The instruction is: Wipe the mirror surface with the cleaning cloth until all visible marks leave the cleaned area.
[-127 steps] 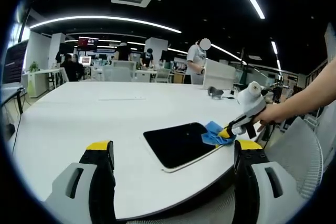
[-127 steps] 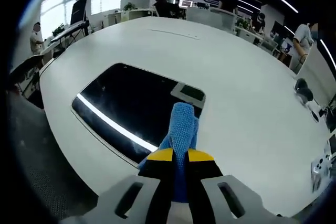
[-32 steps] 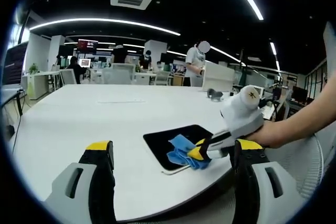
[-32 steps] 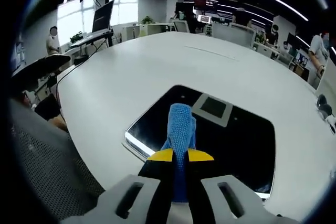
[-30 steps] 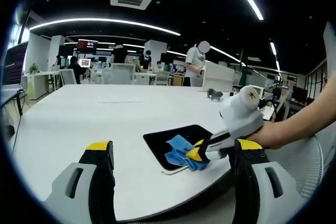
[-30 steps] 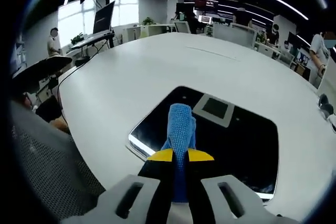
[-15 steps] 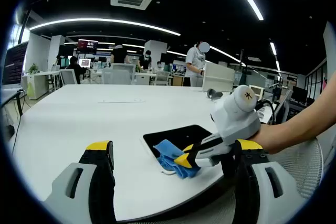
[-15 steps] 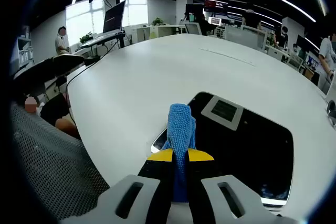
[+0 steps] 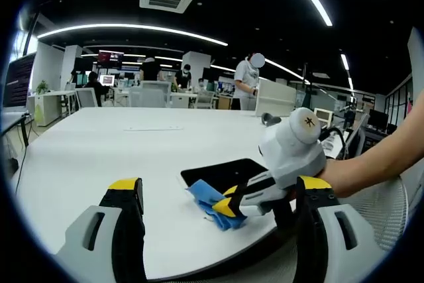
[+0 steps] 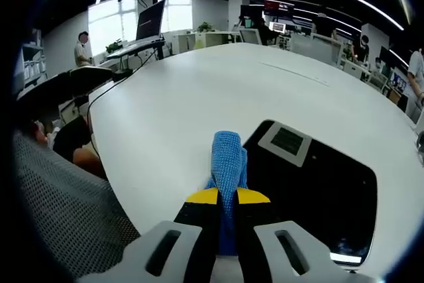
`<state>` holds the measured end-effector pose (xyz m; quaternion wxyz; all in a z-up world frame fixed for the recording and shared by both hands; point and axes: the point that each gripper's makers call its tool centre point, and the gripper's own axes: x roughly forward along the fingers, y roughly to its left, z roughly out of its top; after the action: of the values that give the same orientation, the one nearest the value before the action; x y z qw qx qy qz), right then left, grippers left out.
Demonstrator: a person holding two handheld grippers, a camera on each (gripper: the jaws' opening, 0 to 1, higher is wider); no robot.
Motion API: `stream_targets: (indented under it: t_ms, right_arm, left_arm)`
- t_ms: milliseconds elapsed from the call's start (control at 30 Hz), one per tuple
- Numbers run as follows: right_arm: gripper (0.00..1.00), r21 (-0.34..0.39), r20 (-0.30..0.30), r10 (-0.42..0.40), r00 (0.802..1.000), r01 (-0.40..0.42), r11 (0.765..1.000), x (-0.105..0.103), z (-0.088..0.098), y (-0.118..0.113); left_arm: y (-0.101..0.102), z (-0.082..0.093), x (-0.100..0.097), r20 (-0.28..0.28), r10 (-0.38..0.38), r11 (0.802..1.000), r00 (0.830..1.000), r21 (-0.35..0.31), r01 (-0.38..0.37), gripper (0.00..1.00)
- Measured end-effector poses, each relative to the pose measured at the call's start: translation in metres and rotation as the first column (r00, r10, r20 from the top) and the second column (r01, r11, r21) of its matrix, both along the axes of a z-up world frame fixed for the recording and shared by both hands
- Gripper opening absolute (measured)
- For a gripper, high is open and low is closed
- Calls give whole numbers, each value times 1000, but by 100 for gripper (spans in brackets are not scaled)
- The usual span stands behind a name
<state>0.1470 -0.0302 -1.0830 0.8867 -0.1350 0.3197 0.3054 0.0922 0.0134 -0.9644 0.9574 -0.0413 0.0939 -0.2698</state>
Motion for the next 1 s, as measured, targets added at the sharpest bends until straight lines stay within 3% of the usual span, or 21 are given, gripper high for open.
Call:
stream_targets:
  t_ms: [467,1000]
  right_arm:
    - [2,-43,49,39,998,-37,998,3,0,-1]
    - [2,-61,54,50,997,-47,997,16,0,-2]
  left_arm:
    - [0,1,0,3,3,1000,1000,1,-3,95]
    - [-1,2,-1,7,2,1000,1000,-1,-2,95]
